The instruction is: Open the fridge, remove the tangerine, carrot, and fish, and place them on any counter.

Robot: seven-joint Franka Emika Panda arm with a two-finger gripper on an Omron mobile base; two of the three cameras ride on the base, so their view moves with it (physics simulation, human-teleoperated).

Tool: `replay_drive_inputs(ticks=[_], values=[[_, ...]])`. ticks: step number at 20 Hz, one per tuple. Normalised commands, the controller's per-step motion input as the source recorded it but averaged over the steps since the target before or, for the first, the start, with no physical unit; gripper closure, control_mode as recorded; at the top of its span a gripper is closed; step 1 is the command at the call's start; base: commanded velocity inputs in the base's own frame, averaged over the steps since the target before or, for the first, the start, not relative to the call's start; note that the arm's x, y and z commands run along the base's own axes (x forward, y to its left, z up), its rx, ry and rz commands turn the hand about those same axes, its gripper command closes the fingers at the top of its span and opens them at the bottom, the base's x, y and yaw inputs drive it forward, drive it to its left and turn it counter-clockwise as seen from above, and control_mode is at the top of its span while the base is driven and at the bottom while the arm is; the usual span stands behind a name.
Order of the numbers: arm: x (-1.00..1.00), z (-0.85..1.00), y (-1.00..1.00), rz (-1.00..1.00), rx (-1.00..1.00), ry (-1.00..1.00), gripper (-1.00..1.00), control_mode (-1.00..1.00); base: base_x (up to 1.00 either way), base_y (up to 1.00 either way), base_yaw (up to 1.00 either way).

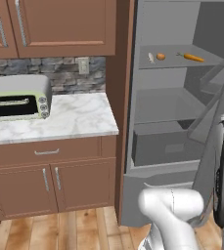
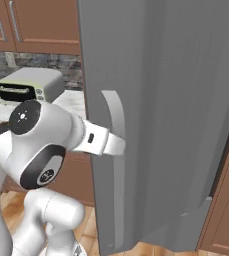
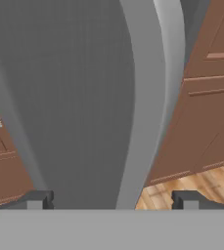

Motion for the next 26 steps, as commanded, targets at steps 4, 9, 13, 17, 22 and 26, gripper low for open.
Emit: replay_drive_inputs(ticks=[4, 9, 13, 17, 22, 26], values=[[-0.01, 0.01, 0.73, -0.33, -0.07, 0.39, -1.00, -1.00, 0.00, 0.00, 0.00], [0.06, 0.00, 0.56, -0.31, -0.06, 0.19, -1.00, -1.00, 0.00, 0.00, 0.00], [0.01, 0.00, 0.11, 0.00, -0.01, 0.06, -1.00, -1.00, 0.00, 0.00, 0.00], [0.24, 0.00, 0.38, -0.02, -0.04, 0.01, -1.00, -1.00, 0.00, 0.00, 0.00], [0.14, 0.00, 0.53, -0.14, -0.05, -0.02, -1.00, -1.00, 0.00, 0.00, 0.00], [0.70, 0.00, 0.43, -0.14, -0.04, -0.06, -1.00, -1.00, 0.00, 0.00, 0.00]])
